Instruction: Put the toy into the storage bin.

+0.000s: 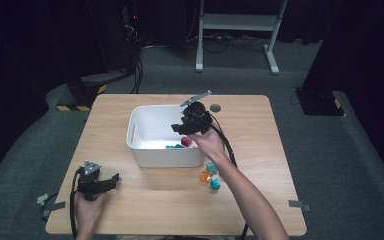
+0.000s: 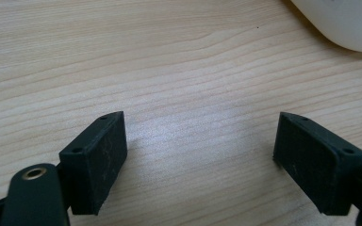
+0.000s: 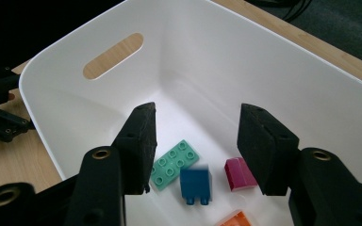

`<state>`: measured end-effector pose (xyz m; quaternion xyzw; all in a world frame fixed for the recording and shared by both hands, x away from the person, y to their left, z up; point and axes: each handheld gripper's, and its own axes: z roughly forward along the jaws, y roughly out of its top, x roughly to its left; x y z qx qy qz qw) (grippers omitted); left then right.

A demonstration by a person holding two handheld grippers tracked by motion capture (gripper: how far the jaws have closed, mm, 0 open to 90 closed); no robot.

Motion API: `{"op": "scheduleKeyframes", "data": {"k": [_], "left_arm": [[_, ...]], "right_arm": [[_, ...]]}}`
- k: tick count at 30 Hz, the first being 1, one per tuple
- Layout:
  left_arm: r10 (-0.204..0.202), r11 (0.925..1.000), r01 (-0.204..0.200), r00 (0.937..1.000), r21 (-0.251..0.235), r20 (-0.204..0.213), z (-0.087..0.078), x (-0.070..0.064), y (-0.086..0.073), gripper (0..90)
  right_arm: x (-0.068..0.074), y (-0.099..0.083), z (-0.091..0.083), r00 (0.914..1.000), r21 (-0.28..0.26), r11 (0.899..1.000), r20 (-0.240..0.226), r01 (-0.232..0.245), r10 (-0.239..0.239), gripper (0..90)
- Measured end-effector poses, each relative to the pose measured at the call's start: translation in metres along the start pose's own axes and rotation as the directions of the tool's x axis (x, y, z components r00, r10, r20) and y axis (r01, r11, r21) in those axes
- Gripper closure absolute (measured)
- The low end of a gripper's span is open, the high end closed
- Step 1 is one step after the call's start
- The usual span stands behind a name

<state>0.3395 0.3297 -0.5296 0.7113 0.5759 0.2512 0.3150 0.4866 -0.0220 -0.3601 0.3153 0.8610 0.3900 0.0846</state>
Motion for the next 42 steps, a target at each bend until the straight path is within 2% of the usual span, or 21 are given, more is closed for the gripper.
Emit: {"op": "scheduleKeyframes", "data": {"k": [13,19,29,33,36,38,39,42], "left_arm": [[0.0,1.0,0.0,1.0,0.0,0.0,0.0,0.0,0.0,18.0],[0.001,1.0,-0.001,1.0,0.001,0.002,0.0,0.0,0.0,17.9],[0.007,1.0,-0.007,1.0,0.004,0.002,-0.001,0.0,0.0,17.7],[0.005,1.0,-0.005,1.0,0.004,0.002,-0.001,0.0,0.0,17.6],[0.006,1.0,-0.006,1.0,0.004,0.002,-0.001,0.0,0.0,17.6],[0.005,1.0,-0.005,1.0,0.004,0.002,-0.001,0.0,0.0,17.6],[0.006,1.0,-0.006,1.0,0.005,0.002,-0.001,0.0,0.0,17.6],[0.005,1.0,-0.005,1.0,0.005,0.002,-0.001,0.0,0.0,17.5]], "right_arm": [[-0.011,-0.014,-0.029,0.9995,-0.072,0.997,0.027,-0.017,0.019,47.2],[-0.019,-0.024,-0.057,0.9968,-0.12,0.992,0.068,-0.034,0.043,47.4],[-0.03,-0.057,-0.083,0.9899,-0.165,0.983,0.106,-0.076,0.094,47.8],[-0.032,-0.068,-0.087,0.9873,-0.168,0.982,0.118,-0.085,0.106,47.8],[-0.037,-0.085,-0.091,0.9832,-0.177,0.977,0.12,-0.115,0.137,47.8],[-0.038,-0.088,-0.091,0.9825,-0.179,0.977,0.12,-0.12,0.142,47.7],[-0.039,-0.098,-0.092,0.9801,-0.179,0.975,0.123,-0.133,0.156,47.8],[-0.039,-0.109,-0.091,0.9775,-0.175,0.975,0.136,-0.137,0.161,47.6]]}}
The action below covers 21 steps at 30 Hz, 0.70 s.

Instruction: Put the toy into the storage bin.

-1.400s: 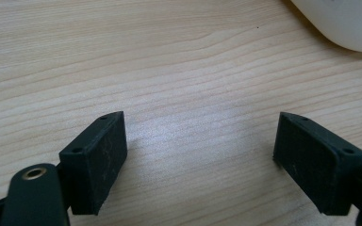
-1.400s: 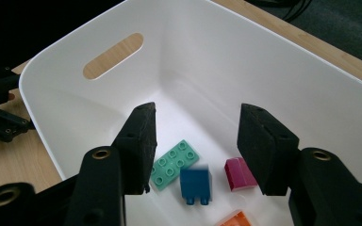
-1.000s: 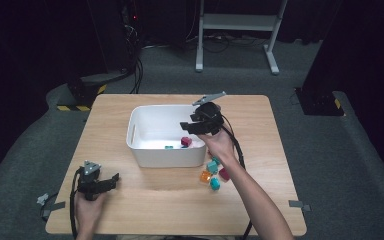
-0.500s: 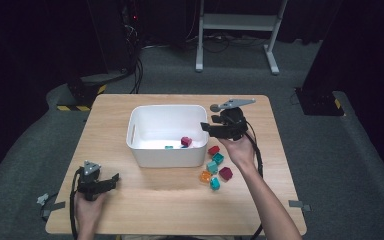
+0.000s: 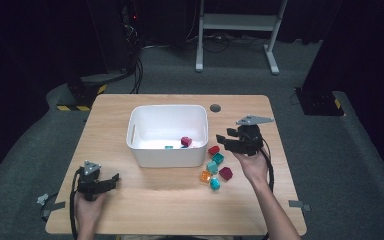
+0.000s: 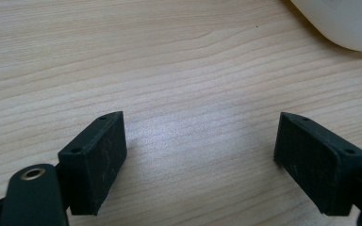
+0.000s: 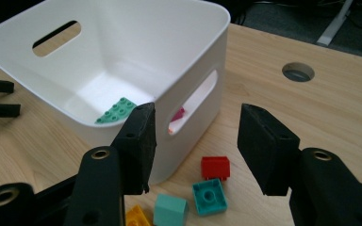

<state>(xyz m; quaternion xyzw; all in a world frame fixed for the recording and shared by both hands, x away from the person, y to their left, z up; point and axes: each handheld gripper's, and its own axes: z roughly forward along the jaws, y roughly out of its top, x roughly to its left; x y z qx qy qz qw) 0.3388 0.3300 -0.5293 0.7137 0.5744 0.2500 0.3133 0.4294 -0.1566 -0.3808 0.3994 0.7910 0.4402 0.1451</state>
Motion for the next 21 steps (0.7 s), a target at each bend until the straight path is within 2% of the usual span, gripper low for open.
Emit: {"op": "scheduleKeyframes", "data": {"k": [2,3,9,10,11,17,18,21], "left_arm": [[0.0,1.0,0.0,1.0,0.0,0.0,0.0,0.0,0.0,17.6],[0.0,1.0,0.0,1.0,0.0,0.0,0.0,0.0,0.0,17.5],[-0.001,1.0,0.001,1.0,0.0,0.0,0.0,0.0,0.0,17.5],[-0.001,1.0,0.001,1.0,0.0,0.0,0.0,0.0,0.0,17.5],[-0.001,1.0,0.001,1.0,0.0,0.0,0.0,0.0,0.0,17.5],[-0.001,1.0,0.001,1.0,-0.001,0.0,0.0,0.0,0.0,17.5],[-0.001,1.0,0.001,1.0,-0.001,0.0,0.0,0.0,0.0,17.5],[-0.003,1.0,0.003,1.0,-0.001,0.0,0.0,0.0,0.0,17.6]], "right_arm": [[-0.001,-0.004,0.0,1.0,-0.001,1.0,0.002,0.0,0.0,47.6],[-0.001,-0.014,-0.002,0.9999,0.006,1.0,0.011,-0.008,0.008,47.5],[-0.004,-0.037,-0.004,0.9992,0.016,1.0,0.034,-0.023,0.022,47.5],[-0.004,-0.037,-0.004,0.9992,0.016,1.0,0.034,-0.023,0.022,47.5],[-0.005,-0.046,-0.004,0.9985,0.02,0.999,0.035,-0.043,0.043,47.5],[-0.005,-0.065,0.0,0.9978,0.029,0.998,0.043,-0.051,0.05,47.4],[-0.004,-0.075,0.005,0.9976,0.047,0.998,0.051,-0.05,0.047,47.2],[-0.003,-0.086,0.01,0.9975,0.082,0.996,0.068,-0.026,0.021,47.0]]}}
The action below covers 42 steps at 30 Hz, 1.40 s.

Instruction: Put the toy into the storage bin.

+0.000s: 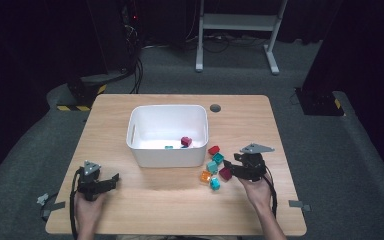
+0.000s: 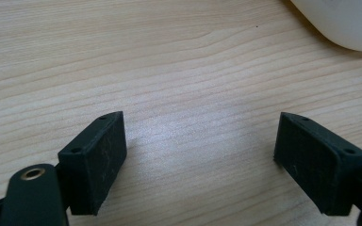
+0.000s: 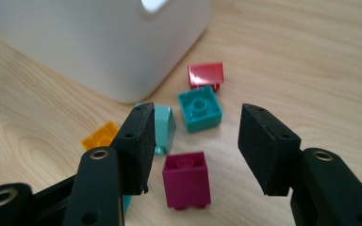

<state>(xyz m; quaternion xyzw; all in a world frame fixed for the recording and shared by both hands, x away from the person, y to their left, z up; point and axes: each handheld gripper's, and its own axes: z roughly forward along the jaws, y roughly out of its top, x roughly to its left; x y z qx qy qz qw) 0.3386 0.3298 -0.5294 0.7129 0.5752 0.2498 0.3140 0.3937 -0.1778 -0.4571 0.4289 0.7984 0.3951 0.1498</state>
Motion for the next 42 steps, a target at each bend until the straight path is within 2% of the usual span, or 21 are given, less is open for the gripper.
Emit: {"op": "scheduleKeyframes", "data": {"k": [5,9,18,22,28,34,42], "left_arm": [[0.0,1.0,0.0,1.0,0.0,0.0,0.0,0.0,0.0,17.6],[0.0,1.0,0.0,1.0,0.0,0.0,0.0,0.0,0.0,17.6],[0.002,1.0,-0.002,1.0,0.0,-0.001,0.0,0.0,0.0,17.6],[0.0,1.0,0.0,1.0,0.0,0.0,0.0,0.0,0.0,17.6],[0.001,1.0,-0.001,1.0,0.0,-0.001,0.0,0.0,0.0,17.6],[0.0,1.0,0.0,1.0,0.0,-0.001,0.0,0.0,0.0,17.6],[0.001,1.0,-0.001,1.0,0.0,-0.001,0.0,0.0,0.0,17.6]], "right_arm": [[0.002,-0.015,0.006,0.9999,0.024,1.0,-0.002,-0.01,0.01,46.8],[0.004,-0.02,0.01,1.0,0.029,1.0,0.008,0.003,-0.003,46.7],[0.009,-0.026,0.023,0.9994,0.083,0.996,0.016,0.03,-0.032,44.9],[0.008,-0.03,0.029,0.9997,0.097,0.995,0.019,0.015,-0.017,44.4],[0.009,-0.033,0.036,0.999,0.12,0.992,0.033,0.027,-0.031,44.8],[0.011,-0.037,0.038,0.9973,0.129,0.99,0.048,0.05,-0.056,50.8],[0.01,-0.039,0.041,0.998,0.143,0.989,0.036,0.047,-0.053,56.5]]}}
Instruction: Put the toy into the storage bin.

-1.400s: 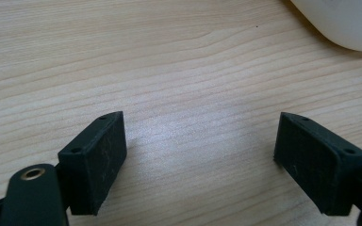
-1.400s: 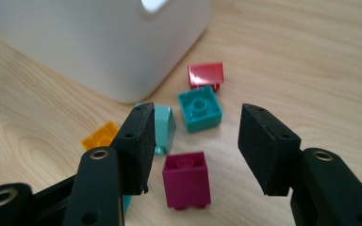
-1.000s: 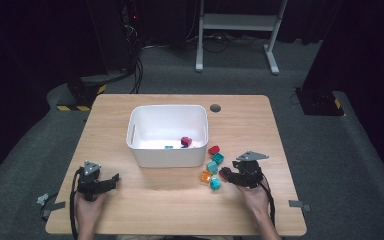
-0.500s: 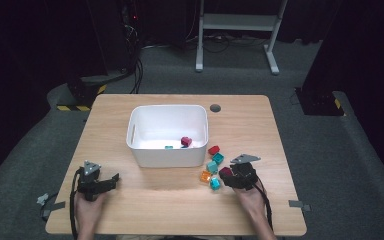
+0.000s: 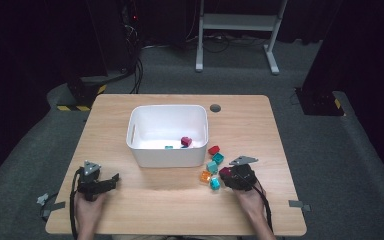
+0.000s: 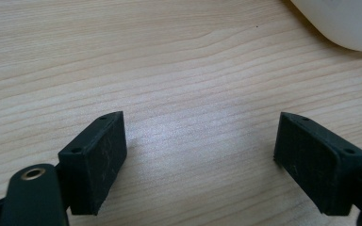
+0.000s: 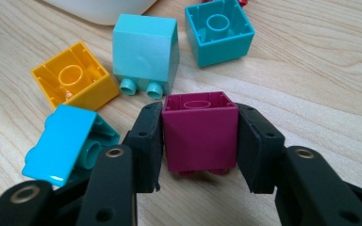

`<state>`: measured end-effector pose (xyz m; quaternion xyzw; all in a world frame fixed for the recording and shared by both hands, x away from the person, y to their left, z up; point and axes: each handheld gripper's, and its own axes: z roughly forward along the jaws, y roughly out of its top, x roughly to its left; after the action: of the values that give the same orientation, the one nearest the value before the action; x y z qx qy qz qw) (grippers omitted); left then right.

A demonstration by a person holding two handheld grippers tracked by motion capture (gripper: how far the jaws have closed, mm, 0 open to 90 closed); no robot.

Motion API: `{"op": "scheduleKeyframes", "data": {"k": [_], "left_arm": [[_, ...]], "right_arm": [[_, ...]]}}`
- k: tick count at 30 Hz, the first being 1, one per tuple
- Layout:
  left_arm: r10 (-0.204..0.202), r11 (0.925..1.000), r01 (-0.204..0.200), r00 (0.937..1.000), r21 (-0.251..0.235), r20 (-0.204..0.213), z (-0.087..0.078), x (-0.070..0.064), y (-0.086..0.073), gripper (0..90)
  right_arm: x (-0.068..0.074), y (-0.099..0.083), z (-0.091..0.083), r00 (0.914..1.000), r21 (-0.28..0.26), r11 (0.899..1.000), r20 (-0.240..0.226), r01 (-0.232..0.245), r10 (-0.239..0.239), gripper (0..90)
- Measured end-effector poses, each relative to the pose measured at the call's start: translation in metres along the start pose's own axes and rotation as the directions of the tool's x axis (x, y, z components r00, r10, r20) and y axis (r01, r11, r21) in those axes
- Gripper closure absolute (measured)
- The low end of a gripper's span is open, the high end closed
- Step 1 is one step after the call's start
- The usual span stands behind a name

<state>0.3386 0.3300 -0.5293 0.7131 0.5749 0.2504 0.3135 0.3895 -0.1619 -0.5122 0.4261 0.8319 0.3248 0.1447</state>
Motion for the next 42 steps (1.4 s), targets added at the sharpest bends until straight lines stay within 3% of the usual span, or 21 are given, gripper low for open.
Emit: {"op": "scheduleKeyframes", "data": {"k": [11,16,23,42], "left_arm": [[-0.001,1.0,0.001,1.0,0.0,0.0,0.0,0.0,0.0,17.8],[-0.001,1.0,0.001,1.0,-0.001,0.0,0.0,0.0,0.0,17.9],[0.0,1.0,0.0,1.0,-0.001,0.0,0.0,0.0,0.0,17.9],[0.0,1.0,0.0,1.0,-0.001,0.0,0.0,0.0,0.0,17.9]], "right_arm": [[-0.004,0.0,0.0,0.9999,-0.003,1.0,-0.014,0.001,-0.001,58.9],[-0.004,0.0,-0.002,0.9996,-0.002,1.0,-0.017,-0.021,0.021,59.0],[-0.011,0.002,-0.01,0.9992,-0.036,0.999,-0.01,-0.038,0.038,59.0],[-0.015,0.015,-0.02,0.9995,-0.063,0.998,-0.019,-0.027,0.026,59.0]]}}
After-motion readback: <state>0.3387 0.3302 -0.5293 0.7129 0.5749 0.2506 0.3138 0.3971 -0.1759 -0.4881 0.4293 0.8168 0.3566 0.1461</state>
